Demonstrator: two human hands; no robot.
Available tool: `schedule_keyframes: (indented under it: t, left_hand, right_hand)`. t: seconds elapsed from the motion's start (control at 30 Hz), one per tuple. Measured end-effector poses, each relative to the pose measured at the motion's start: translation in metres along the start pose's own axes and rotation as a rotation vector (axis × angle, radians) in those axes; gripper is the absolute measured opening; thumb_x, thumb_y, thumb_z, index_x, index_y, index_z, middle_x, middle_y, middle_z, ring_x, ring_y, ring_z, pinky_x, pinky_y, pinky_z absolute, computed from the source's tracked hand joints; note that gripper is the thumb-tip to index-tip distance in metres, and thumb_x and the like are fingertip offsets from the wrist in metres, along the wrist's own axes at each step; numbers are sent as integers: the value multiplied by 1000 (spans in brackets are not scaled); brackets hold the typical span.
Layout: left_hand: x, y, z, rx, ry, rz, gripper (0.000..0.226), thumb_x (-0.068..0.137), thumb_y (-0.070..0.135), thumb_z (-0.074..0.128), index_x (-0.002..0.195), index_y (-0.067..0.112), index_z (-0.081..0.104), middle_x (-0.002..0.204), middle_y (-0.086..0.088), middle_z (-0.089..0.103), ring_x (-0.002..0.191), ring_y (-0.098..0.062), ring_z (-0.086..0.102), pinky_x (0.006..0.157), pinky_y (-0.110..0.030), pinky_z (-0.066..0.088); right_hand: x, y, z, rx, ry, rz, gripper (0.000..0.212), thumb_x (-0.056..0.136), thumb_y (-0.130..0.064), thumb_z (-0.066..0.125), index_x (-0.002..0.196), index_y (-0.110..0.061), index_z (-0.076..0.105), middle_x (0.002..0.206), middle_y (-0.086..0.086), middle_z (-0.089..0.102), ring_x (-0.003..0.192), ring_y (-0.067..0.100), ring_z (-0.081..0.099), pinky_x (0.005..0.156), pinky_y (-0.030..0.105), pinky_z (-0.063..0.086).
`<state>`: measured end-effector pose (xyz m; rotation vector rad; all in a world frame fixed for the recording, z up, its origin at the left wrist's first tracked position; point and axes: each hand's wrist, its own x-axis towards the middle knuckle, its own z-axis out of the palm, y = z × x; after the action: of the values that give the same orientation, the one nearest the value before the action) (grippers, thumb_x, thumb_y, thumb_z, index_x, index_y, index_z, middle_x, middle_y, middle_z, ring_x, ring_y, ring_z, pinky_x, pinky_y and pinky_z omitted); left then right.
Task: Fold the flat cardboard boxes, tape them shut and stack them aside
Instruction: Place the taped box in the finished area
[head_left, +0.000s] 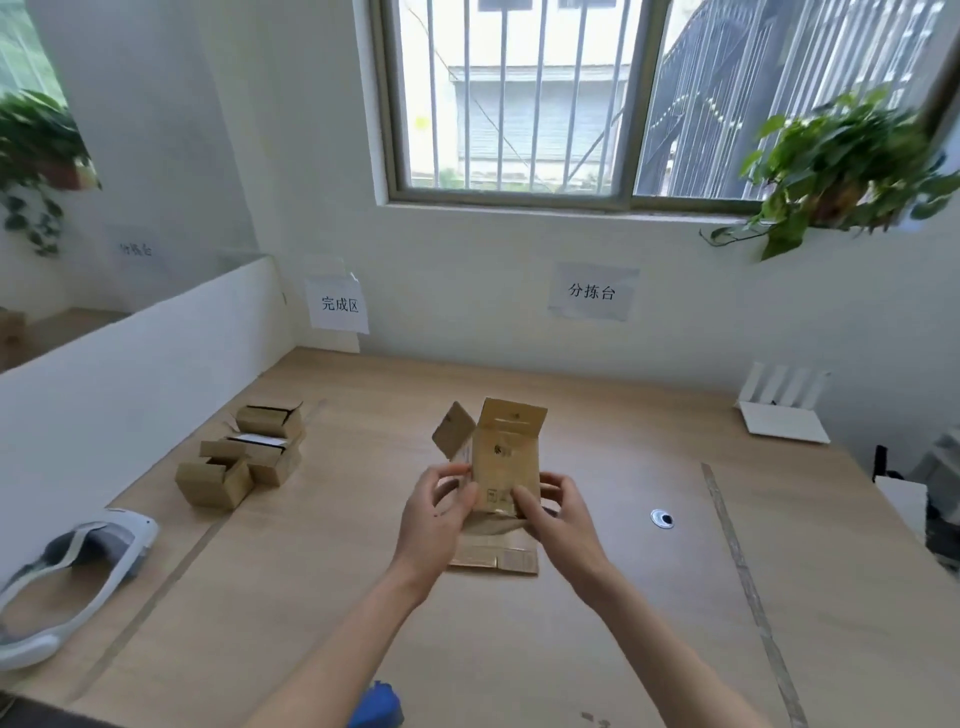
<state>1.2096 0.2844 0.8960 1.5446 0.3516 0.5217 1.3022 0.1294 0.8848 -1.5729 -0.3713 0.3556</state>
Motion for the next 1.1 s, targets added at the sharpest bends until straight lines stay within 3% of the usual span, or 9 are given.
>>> schedule_keyframes:
  t: [0.13, 0.23, 0.33, 0.43, 0.53, 0.67, 0.8, 0.93, 1.1]
  left_hand:
    - [-1, 39, -22, -45, 68, 60, 47, 85, 21, 80, 126, 31, 60, 125, 12, 64, 111, 5, 62, 78, -16, 56]
    - [2, 65, -49, -51, 73, 64, 67, 74, 24, 89, 128, 39, 54, 128, 11, 55, 110, 1, 62, 78, -14, 55]
    - [9, 82, -88, 57, 56, 113, 68, 67, 26, 94, 119, 44, 54, 122, 13, 57, 118, -6, 57, 97, -26, 52]
    - [12, 86, -139, 2, -16, 114, 70, 65, 25, 95, 114, 55, 56, 113, 19, 68, 109, 0, 64, 79, -16, 55]
    - [14, 82, -197, -30, 103, 99, 62, 65, 30, 95, 112, 48, 60, 110, 17, 69, 104, -1, 65, 68, -12, 53]
    - [25, 67, -272, 9, 306, 67, 64, 65, 38, 94, 120, 32, 62, 114, 17, 61, 110, -6, 60, 76, -16, 54]
    - [34, 48, -326, 15, 271, 47, 58, 65, 32, 95, 114, 33, 64, 110, 31, 56, 110, -8, 62, 79, -22, 60]
    - [49, 25, -367, 26, 253, 8, 49, 69, 27, 93, 108, 27, 64, 114, 4, 70, 109, -15, 67, 85, -39, 62]
    - [79, -9, -406, 68, 228, -13, 50, 71, 17, 91, 112, 21, 63, 110, 7, 74, 107, -8, 68, 87, -33, 60]
  right_hand:
    - [-5, -45, 16, 50, -75, -63, 40, 97, -31, 68, 131, -19, 52, 125, 4, 65, 105, 15, 72, 79, 27, 59]
    - [-8, -71, 37, 73, -140, -79, 39, 100, -25, 63, 135, -16, 51, 125, 8, 67, 107, 18, 72, 86, 30, 60]
    - [-8, -90, 70, 72, -209, -92, 38, 101, -23, 61, 138, -17, 51, 126, 8, 69, 113, 23, 70, 98, 41, 58]
    - [-6, -99, 115, 64, -259, -93, 38, 102, -21, 59, 139, -17, 51, 126, 9, 70, 115, 25, 70, 100, 43, 57]
    - [-3, -98, 167, 26, -237, -112, 39, 104, -18, 57, 142, -17, 51, 125, 8, 70, 114, 23, 70, 95, 34, 58]
    - [2, -90, 237, -84, -99, -188, 41, 100, -12, 62, 140, -19, 55, 127, 3, 68, 111, 17, 70, 85, 31, 60]
    - [7, -73, 302, -127, 49, -212, 29, 99, -11, 65, 127, -16, 66, 128, 1, 67, 117, 17, 66, 90, 38, 60]
    - [20, -50, 346, -121, 3, -94, 27, 103, -19, 59, 129, -19, 68, 122, 1, 71, 114, 16, 67, 91, 38, 61]
    - [54, -22, 379, -65, -105, 49, 26, 103, -7, 52, 111, -24, 71, 102, -10, 77, 106, 9, 70, 76, 16, 56]
